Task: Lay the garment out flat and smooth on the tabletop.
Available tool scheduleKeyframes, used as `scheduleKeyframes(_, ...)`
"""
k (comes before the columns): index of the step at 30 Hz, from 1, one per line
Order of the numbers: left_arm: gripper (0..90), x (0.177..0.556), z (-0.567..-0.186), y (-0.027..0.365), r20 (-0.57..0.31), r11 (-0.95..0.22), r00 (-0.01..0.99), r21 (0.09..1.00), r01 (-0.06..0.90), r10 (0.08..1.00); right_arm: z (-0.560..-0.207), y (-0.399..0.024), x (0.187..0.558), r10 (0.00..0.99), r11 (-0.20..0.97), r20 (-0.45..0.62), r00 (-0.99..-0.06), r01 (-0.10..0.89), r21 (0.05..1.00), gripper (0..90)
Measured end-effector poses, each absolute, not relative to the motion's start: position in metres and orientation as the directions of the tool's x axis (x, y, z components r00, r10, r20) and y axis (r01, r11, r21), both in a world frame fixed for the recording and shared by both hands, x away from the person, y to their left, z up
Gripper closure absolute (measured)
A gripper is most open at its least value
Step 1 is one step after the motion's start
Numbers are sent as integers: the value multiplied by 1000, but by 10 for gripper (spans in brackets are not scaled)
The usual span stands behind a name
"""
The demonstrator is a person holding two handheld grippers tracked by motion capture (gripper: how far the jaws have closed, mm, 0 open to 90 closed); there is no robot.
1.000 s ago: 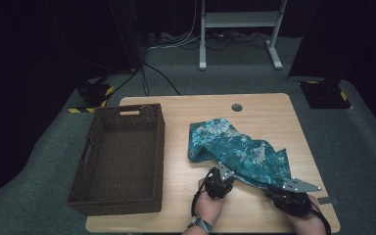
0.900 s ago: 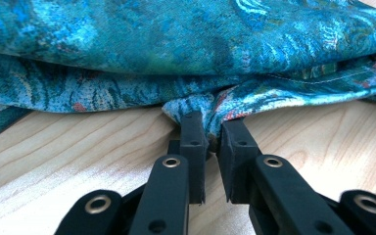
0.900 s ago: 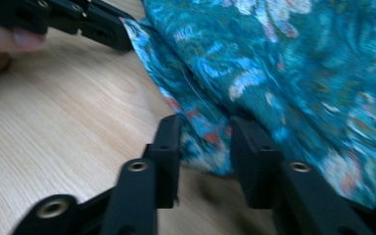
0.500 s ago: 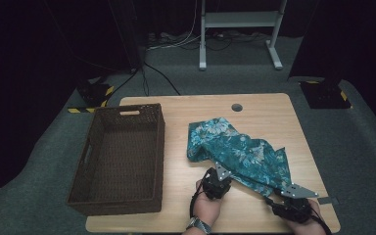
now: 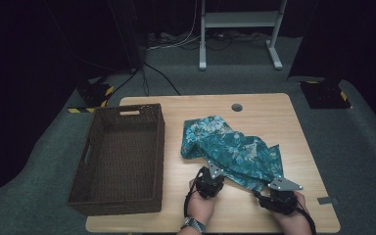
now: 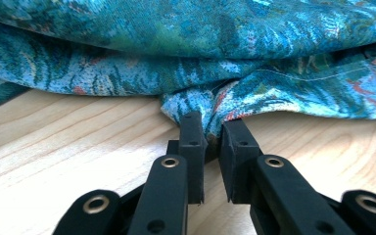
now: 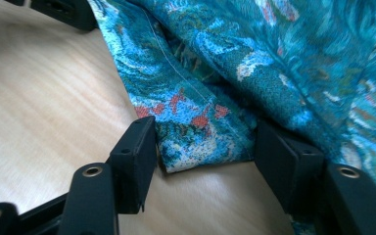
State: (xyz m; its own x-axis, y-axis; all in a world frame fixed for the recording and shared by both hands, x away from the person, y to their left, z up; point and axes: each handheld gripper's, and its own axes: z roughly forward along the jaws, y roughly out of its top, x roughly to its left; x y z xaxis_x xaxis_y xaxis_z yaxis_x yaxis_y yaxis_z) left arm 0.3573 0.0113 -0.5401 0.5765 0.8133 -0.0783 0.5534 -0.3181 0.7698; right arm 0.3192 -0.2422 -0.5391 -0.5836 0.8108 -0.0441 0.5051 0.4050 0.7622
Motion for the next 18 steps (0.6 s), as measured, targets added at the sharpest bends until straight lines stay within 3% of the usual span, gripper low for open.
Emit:
scheduleKeyframes(8,812,362,-540,16,-74,-324,581,770,550,810,-540,-235,333,819,387,-21,-574,525,758,431)
scheduleKeyframes(12,826,362,-540,16,-77,-323,581,769,552,810,-540,-234,335,829,373,-17,-559,530,761,515)
scheduleKeyframes(18,832,362,-540,16,-78,-322,580,769,553,811,-539,-228,340,836,371,-27,-549,528,764,711)
